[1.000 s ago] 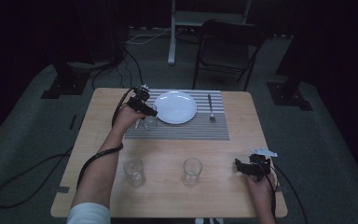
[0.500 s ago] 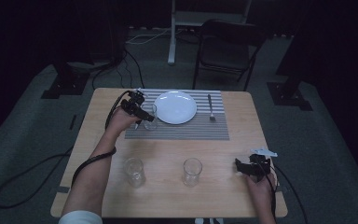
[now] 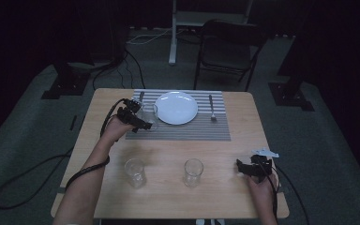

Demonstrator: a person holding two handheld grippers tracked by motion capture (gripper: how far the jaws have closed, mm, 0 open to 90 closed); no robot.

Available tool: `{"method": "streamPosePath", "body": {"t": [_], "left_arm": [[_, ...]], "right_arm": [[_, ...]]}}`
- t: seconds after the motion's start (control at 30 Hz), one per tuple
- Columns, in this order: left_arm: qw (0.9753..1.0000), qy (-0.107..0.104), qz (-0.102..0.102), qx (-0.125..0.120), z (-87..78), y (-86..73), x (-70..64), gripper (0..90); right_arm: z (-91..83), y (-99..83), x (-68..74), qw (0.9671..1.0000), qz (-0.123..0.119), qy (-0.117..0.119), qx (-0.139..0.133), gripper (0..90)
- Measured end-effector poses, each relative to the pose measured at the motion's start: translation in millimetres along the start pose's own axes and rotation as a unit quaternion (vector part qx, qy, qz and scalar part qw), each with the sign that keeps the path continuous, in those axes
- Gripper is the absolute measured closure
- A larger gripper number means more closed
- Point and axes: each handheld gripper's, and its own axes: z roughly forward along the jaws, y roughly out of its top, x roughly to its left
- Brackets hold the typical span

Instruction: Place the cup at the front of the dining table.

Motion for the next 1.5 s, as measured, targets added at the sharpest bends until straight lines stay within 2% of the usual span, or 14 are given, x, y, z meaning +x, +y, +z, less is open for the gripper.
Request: {"method": "streamPosePath", "body": {"t": [0.13, 0.23, 0.4, 0.53, 0.6, 0.73, 0.8, 0.87, 0.93, 0.97, 1.0, 1.07, 1.1, 1.5], "left_arm": [[1.0000, 0.006, -0.007, -0.003, -3.0, -5.8, 0.3, 0.1], [0.9999, 0.001, -0.013, -0.001, -5.3, -14.7, -0.8, 0.1], [1.0000, 0.002, -0.007, 0.000, -6.3, -26.3, -1.0, 0.1], [0.9997, 0.001, -0.017, -0.015, -9.5, -33.0, 1.3, 0.1], [0.9998, 0.009, -0.015, -0.012, -10.9, -39.8, 2.5, 0.1], [0.9997, 0.007, -0.019, -0.016, -13.0, -48.5, 3.7, 0.1], [0.9995, 0.007, -0.024, -0.019, -14.3, -54.6, 4.8, 0.1], [0.9994, -0.004, -0.031, -0.015, -15.5, -60.1, 7.5, 0.1], [0.9995, 0.000, -0.031, -0.013, -17.1, -64.7, 9.4, 0.1], [0.9992, 0.000, -0.037, -0.015, -17.8, -66.5, 10.2, 0.1], [0.9985, 0.010, -0.046, -0.027, -21.6, -69.7, 11.9, 0.1], [0.9982, 0.011, -0.049, -0.033, -23.8, -71.3, 13.0, 0.1], [0.9971, 0.010, -0.061, -0.045, -27.3, -74.8, 14.7, 0.1], [0.9964, 0.012, -0.072, -0.043, -30.5, -102.7, 18.5, 0.1]], "right_arm": [[0.0, 0.0, 0.0, 1.0000, 0.000, 0.000, 0.000, 12.6], [0.0, 0.0, 0.0, 1.0000, 0.000, 0.000, 0.000, 12.6], [0.0, 0.0, 0.0, 1.0000, 0.000, 0.000, 0.000, 12.6], [0.0, 0.0, 0.0, 1.0000, 0.000, 0.000, 0.000, 12.6], [0.0, -0.1, 0.1, 1.0000, 0.000, 0.000, 0.000, 12.7], [0.0, -0.1, 0.0, 1.0000, 0.000, 0.000, -0.001, 12.6], [0.0, -0.1, 0.0, 1.0000, 0.000, 0.000, 0.000, 12.6], [0.0, -0.1, 0.0, 1.0000, 0.000, 0.000, 0.000, 12.6], [0.0, -0.1, 0.0, 1.0000, 0.000, -0.001, -0.001, 12.6], [0.0, -0.1, 0.0, 1.0000, 0.000, -0.001, -0.001, 12.6], [0.0, -0.1, 0.0, 1.0000, 0.000, -0.001, -0.001, 12.7], [0.0, -0.1, 0.0, 1.0000, 0.000, 0.000, 0.000, 12.6], [0.0, -0.1, 0.0, 1.0000, 0.000, -0.001, 0.000, 12.7], [0.0, 0.0, 0.1, 1.0000, 0.000, 0.000, 0.000, 12.6]]}}
